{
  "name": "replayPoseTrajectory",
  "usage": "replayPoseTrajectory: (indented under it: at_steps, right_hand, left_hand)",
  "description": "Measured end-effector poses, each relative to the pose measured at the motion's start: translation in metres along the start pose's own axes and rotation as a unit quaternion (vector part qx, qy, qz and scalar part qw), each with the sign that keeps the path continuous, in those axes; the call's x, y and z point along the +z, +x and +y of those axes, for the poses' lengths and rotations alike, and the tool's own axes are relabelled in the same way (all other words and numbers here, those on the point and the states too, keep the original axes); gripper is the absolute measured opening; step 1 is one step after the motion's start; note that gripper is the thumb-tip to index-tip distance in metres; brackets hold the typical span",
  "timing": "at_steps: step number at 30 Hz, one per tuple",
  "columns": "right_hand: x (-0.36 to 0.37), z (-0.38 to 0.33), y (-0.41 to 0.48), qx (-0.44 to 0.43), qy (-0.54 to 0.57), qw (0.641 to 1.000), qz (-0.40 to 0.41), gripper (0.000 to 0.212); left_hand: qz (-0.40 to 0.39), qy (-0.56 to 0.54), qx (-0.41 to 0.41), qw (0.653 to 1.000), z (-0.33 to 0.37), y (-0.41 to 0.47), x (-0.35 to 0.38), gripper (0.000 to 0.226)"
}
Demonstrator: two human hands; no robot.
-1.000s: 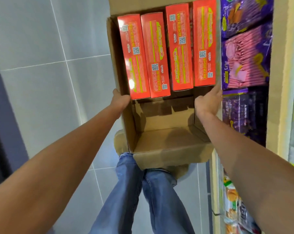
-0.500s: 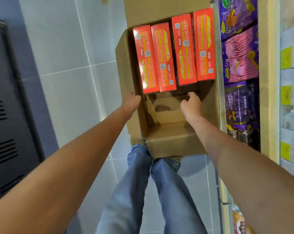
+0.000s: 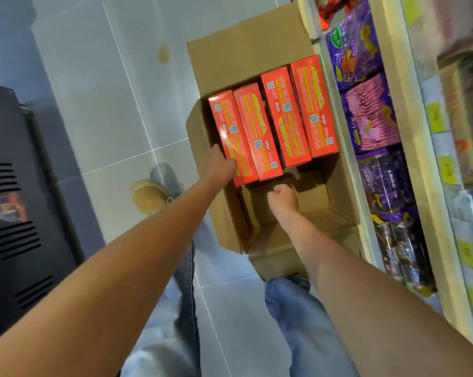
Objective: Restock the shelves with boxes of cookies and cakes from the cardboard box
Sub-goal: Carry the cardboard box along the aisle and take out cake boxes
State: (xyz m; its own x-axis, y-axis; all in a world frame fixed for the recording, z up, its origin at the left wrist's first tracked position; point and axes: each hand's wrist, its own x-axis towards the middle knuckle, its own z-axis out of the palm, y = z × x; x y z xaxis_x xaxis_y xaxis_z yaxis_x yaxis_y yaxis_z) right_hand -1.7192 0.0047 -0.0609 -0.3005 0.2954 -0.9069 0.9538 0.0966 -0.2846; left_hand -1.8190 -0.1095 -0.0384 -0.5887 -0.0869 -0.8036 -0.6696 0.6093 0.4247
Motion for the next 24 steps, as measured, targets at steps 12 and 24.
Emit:
replayPoseTrajectory:
  at_steps: [12,24]
  right_hand:
    - [0.071,-0.049,0.045,0.208,0.361,0.907,0.067,0.006]
    - [0.098,-0.031,0.059,0.222,0.564,0.791,0.082,0.041]
  left_hand:
    - [0.043,0.305,0.122,0.944,0.043,0.129,-0.039,0.09]
    - [-0.049,0.303,0.181,0.935,0.034,0.14,-0.058,0.054]
